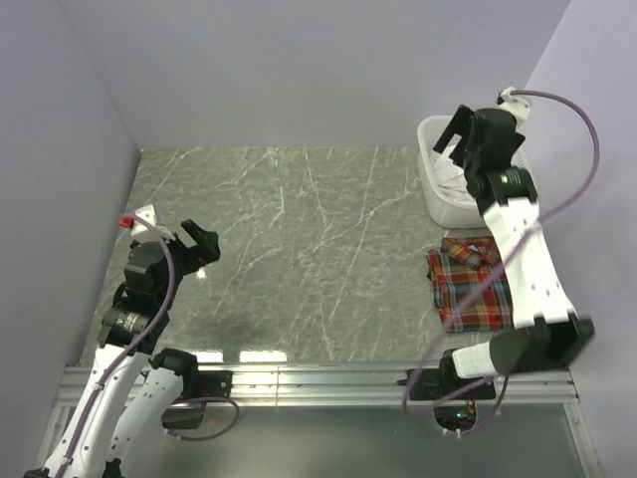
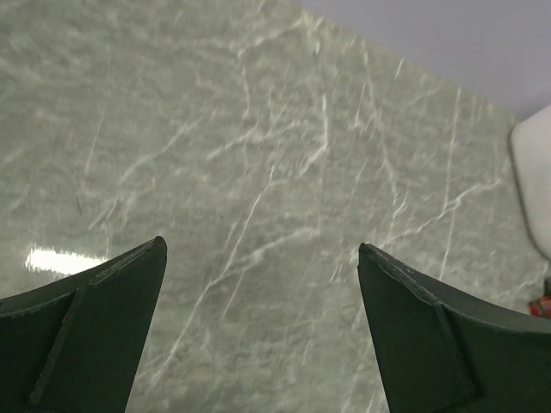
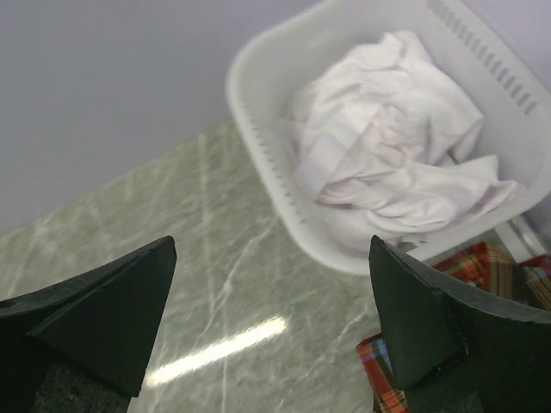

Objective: Fold and stack the long sleeve shirts
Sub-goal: Grab the shirt from the pile, then move the shirt to the center of the board

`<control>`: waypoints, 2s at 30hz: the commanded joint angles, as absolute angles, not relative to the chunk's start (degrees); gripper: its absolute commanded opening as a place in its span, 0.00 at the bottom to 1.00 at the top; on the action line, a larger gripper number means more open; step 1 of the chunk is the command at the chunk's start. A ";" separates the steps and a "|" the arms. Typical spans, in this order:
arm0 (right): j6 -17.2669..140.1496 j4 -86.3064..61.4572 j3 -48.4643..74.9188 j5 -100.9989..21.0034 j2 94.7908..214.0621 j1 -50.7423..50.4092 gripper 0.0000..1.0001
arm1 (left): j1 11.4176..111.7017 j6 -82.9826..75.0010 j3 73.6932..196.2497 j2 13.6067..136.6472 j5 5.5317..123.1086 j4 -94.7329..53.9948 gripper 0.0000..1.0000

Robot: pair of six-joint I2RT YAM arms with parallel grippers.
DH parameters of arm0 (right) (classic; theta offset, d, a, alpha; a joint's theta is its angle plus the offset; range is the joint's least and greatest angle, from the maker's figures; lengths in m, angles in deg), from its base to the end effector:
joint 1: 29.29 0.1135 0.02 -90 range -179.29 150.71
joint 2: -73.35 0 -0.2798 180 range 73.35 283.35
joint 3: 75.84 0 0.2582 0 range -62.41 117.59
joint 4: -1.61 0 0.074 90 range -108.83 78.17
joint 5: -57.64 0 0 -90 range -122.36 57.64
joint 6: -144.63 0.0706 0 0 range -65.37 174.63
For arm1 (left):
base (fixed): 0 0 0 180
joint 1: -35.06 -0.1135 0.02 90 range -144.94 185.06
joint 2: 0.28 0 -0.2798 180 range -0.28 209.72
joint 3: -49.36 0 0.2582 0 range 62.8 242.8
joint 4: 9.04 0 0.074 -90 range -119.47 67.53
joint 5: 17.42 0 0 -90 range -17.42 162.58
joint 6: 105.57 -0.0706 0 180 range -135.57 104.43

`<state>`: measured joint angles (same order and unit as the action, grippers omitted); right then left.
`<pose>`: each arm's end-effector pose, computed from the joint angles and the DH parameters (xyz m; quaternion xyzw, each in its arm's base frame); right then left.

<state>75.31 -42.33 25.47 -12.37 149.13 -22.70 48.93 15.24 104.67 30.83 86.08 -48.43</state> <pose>0.3181 0.0125 0.4517 0.1987 0.7803 -0.0010 0.5930 0.1531 -0.0208 0.3265 -0.1868 0.7697 -0.1429 0.5934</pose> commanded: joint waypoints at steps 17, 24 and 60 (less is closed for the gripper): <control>93.29 -53.40 55.27 -6.78 198.67 -38.60 1.00 | 51.85 13.00 98.75 30.57 83.30 -42.51 0.99; 92.42 -54.29 56.34 -11.78 206.14 -40.01 0.83 | 51.94 12.82 98.84 31.10 83.66 -42.69 0.99; 44.97 -12.27 74.35 -23.29 170.02 3.12 0.00 | 51.94 13.35 99.01 29.34 86.29 -43.57 0.99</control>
<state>51.34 -18.66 72.57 -15.36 169.72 -1.26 51.73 13.64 98.64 29.96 84.94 -44.60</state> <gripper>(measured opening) 0.011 0.993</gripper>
